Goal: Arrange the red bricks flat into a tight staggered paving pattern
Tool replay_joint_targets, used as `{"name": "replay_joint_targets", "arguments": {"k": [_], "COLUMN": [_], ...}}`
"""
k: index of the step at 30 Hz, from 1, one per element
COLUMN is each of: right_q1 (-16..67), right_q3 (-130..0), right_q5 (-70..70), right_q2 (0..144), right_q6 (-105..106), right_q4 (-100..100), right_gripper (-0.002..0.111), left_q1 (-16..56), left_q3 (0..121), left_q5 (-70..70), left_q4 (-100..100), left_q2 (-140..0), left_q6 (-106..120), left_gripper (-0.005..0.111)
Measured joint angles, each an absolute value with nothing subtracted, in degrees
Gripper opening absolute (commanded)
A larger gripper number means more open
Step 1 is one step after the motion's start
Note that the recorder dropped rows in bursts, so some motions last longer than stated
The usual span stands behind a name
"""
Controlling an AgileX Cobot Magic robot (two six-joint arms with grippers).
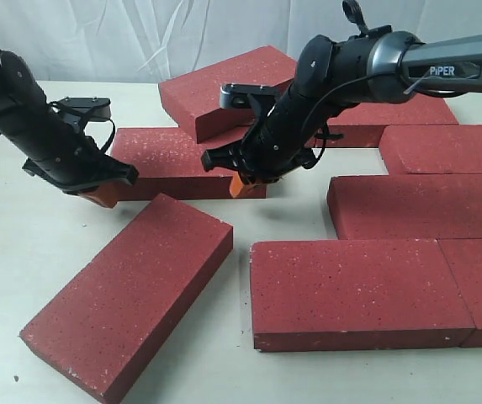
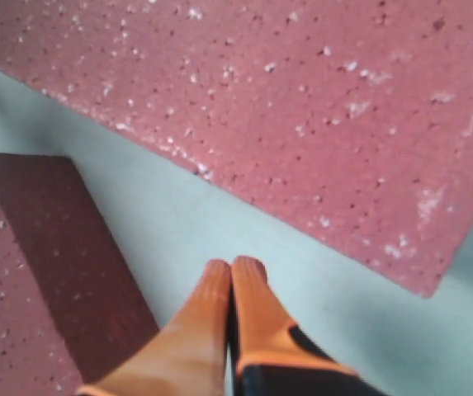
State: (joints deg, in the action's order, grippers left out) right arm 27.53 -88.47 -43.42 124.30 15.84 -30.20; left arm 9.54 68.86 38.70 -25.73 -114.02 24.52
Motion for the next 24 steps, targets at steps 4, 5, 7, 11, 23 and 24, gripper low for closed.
{"name": "replay_joint_targets", "arguments": {"k": [4, 5, 7, 11, 23, 24], "right_q1": [27.53, 27.53, 27.53, 27.53, 27.53, 27.53], "right_q3": [-88.47, -88.47, -88.47, -88.47, -88.47, -88.47], "right_q5": [-41.77, -41.54, -40.95, -40.51, -39.61, -39.86], "right_q2": [124.44, 124.44, 124.44, 124.44, 124.44, 124.44], "right_q6": [15.84, 15.84, 15.69, 15.68, 15.57, 15.57], "right_q4": [-30.1, -29.93, -29.33, -28.95, -27.68, -27.68], "right_gripper": [-0.001, -0.001, -0.001, -0.001, -0.001, -0.001], "left_q1": [9.54, 9.54, 9.54, 9.54, 9.54, 9.54], "left_q3": [68.86, 68.86, 68.86, 68.86, 68.86, 68.86], "left_q5": [37.4, 37.07, 36.58, 35.61, 34.2, 34.2], "left_q4": [-25.82, -25.82, -25.82, -25.97, -26.19, -26.19], "left_q2": [-114.02, -114.02, -114.02, -114.02, -114.02, -114.02], "left_q6": [24.52, 24.52, 24.52, 24.52, 24.52, 24.52], "left_gripper": [0.0, 0.0, 0.0, 0.0, 0.0, 0.0]}}
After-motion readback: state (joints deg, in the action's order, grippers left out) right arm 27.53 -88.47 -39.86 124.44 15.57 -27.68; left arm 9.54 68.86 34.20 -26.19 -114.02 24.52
